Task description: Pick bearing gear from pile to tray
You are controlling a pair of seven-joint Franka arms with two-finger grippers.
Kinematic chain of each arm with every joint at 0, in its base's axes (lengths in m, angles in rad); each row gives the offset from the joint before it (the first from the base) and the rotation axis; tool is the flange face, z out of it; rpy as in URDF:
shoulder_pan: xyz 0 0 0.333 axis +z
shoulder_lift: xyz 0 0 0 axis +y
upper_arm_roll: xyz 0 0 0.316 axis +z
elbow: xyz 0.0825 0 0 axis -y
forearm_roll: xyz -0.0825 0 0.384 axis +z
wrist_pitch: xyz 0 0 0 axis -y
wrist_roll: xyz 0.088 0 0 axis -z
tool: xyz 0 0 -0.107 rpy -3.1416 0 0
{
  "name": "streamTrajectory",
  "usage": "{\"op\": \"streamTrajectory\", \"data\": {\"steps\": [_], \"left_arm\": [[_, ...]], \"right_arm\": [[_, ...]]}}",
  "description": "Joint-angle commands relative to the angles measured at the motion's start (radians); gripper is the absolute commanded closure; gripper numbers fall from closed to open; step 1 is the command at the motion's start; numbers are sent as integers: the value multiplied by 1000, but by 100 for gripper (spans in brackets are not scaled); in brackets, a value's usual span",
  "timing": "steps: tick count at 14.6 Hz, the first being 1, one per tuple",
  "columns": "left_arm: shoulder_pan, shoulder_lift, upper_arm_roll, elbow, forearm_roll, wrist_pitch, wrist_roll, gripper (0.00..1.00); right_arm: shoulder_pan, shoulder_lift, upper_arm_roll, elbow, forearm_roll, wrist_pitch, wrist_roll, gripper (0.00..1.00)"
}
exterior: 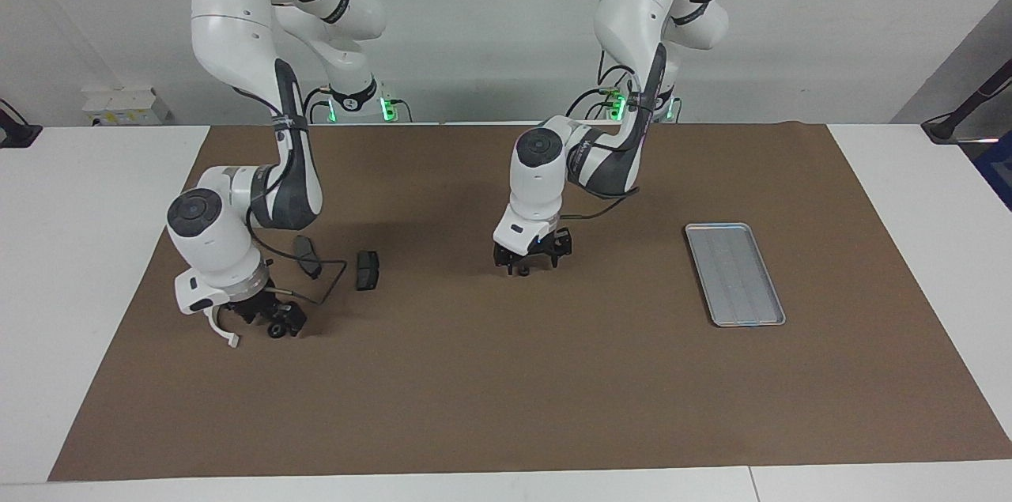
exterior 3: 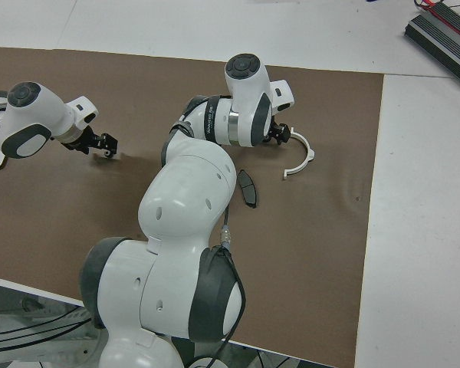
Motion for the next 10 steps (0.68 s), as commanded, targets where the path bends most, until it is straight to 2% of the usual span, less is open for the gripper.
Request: {"op": "streamTrajectory", "data": {"steps": [1, 5, 6, 7, 8, 9, 10], "left_arm": [[-18, 35, 17, 43, 27, -30, -11, 5], [-20, 43, 17, 57, 34, -35, -13, 6], [-20, 43, 17, 58, 34, -37, -13, 9], [-20, 43, 17, 58, 34, -37, -13, 17], [-20, 43, 17, 58, 33, -44, -13, 30], [-20, 43, 17, 60, 30, -58, -13, 53], [-20, 44, 15, 60, 19, -61, -14, 81]], "right_arm": [[-10, 14, 11, 11, 5, 3, 42, 2], [-10, 23, 13, 16, 5, -7, 79, 3], [-9, 23, 13, 16, 5, -9, 79, 4], [-7, 23, 13, 16, 5, -12, 79, 5], [-6, 23, 13, 16, 5, -14, 79, 6], [-6, 23, 13, 16, 5, -15, 79, 9], [-6, 23, 13, 16, 3, -15, 77, 12]]}}
